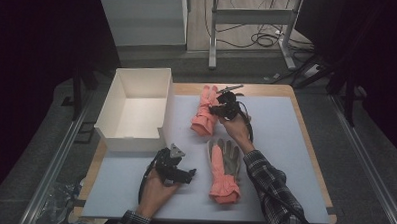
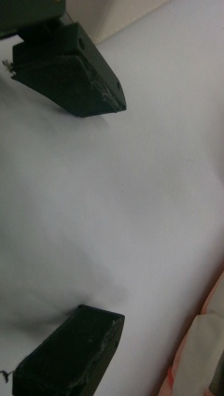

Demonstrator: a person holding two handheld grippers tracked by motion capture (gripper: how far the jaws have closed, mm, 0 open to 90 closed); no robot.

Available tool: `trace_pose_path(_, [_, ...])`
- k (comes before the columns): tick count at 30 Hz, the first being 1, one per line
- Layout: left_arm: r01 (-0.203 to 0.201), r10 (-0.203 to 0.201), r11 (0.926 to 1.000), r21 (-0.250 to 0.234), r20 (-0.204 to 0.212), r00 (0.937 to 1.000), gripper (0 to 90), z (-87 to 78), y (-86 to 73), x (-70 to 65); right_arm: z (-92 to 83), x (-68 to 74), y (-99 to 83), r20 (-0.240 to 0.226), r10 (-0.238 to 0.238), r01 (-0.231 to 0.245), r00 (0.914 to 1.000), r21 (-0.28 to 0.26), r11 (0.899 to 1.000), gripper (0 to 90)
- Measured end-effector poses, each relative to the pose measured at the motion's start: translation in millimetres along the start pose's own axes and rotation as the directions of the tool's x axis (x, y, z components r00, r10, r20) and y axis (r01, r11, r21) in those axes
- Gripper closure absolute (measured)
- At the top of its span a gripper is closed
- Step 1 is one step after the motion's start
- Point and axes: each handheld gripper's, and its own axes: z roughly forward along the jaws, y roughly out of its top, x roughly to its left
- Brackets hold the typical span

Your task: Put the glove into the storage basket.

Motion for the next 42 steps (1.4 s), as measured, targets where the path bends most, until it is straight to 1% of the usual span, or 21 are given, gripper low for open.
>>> trace_pose_path(2, [0.0, 0.0, 1.0, 0.0, 0.0, 1.0, 2.2, 0.0, 0.0, 0.0, -9.0, 3.2, 2.3, -0.013, -0.016, 0.016, 0.9998, -0.01, 1.0, 85.8])
trace_pose_path(6, [0.0, 0.0, 1.0, -0.001, 0.0, 1.0, 2.2, 0.1, -0.1, 0.0, -24.9, 8.9, 5.0, -0.047, -0.031, 0.03, 0.9984, -0.026, 0.999, 85.8])
trace_pose_path(10, [-0.001, 0.001, 1.0, -0.002, 0.0, 1.0, 2.2, 0.2, -0.1, 0.1, -41.3, 15.2, 4.6, -0.088, -0.057, 0.056, 0.9945, -0.019, 0.998, 85.7])
trace_pose_path(14, [-0.006, 0.006, 1.0, -0.002, -0.001, 1.0, 2.2, 0.1, 0.0, 0.4, -58.1, 21.3, 1.0, -0.101, -0.078, 0.076, 0.9919, -0.024, 0.997, 85.7])
trace_pose_path(17, [-0.006, 0.006, 1.0, -0.002, -0.001, 1.0, 2.2, 0.1, 0.0, 0.4, -71.7, 24.6, -2.1, -0.116, -0.085, 0.081, 0.9897, -0.036, 0.996, 85.7])
trace_pose_path(19, [-0.006, 0.006, 1.0, -0.002, -0.001, 1.0, 2.2, 0.1, 0.0, 0.4, -82.1, 27.4, -5.2, -0.127, -0.081, 0.076, 0.9885, -0.044, 0.996, 85.7])
trace_pose_path(23, [-0.009, 0.009, 1.0, 0.0, -0.002, 1.0, 2.2, 0.0, 0.1, 0.6, -101.0, 34.7, -15.7, -0.148, -0.079, 0.072, 0.9858, -0.052, 0.996, 85.7])
trace_pose_path(24, [-0.009, 0.009, 1.0, 0.0, -0.002, 1.0, 2.2, -0.1, 0.2, 0.5, -108.1, 38.3, -19.9, -0.151, -0.087, 0.081, 0.9847, -0.051, 0.995, 85.7])
trace_pose_path(29, [-0.008, 0.008, 1.0, -0.002, -0.003, 1.0, 2.2, 0.1, 0.2, 0.5, -131.1, 48.8, -34.9, -0.163, -0.104, 0.097, 0.9812, -0.05, 0.994, 85.7])
trace_pose_path(33, [-0.007, 0.007, 1.0, -0.001, -0.003, 1.0, 2.2, 0.1, 0.2, 0.5, -146.9, 55.3, -51.3, -0.185, -0.115, 0.109, 0.976, -0.04, 0.993, 85.7])
trace_pose_path(38, [-0.005, 0.005, 1.0, 0.0, -0.002, 1.0, 2.2, 0.0, 0.2, 0.3, -162.1, 62.1, -74.3, -0.213, -0.121, 0.116, 0.9696, -0.036, 0.993, 85.6])
trace_pose_path(42, [-0.009, 0.009, 1.0, 0.002, 0.0, 1.0, 2.2, -0.2, 0.2, 0.5, -167.4, 68.3, -92.2, -0.229, -0.118, 0.118, 0.9662, -0.015, 0.993, 85.6])
